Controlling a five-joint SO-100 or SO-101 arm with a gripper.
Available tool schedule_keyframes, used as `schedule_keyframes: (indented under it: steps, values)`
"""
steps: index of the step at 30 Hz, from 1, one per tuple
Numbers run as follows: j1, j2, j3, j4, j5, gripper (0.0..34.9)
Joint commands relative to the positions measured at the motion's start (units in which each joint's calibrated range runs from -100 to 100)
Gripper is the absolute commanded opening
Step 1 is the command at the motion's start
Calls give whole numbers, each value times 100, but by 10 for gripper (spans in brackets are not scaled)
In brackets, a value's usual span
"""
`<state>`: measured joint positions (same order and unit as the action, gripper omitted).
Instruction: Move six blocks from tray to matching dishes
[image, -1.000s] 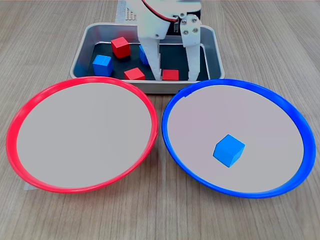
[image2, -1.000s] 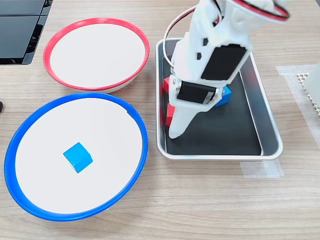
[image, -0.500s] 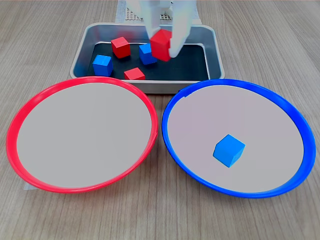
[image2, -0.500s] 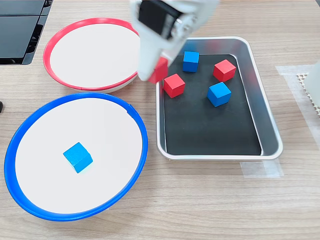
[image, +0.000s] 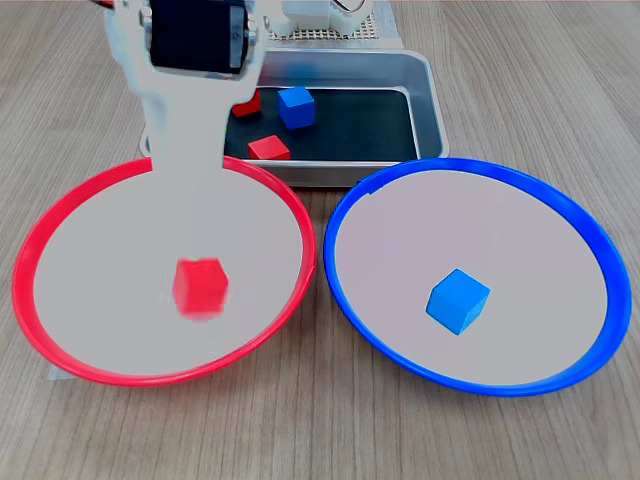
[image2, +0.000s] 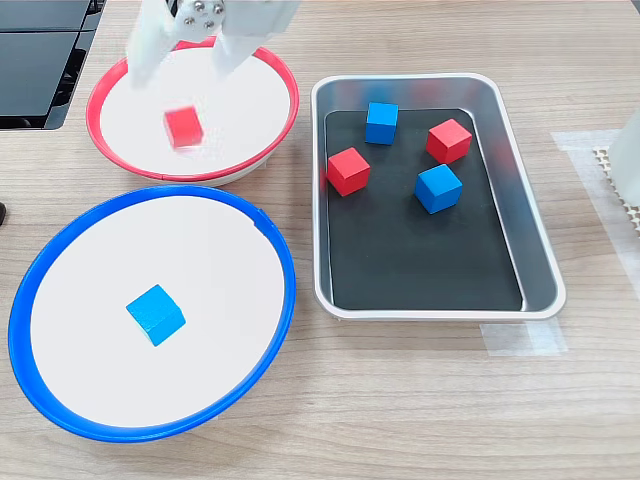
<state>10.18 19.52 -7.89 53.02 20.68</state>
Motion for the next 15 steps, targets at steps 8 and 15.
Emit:
schedule_keyframes:
  steps: [8, 15]
  values:
    - [229, -2451, 1941, 1826, 996, 7]
    - [201, -3654, 4162, 1281, 1328, 108]
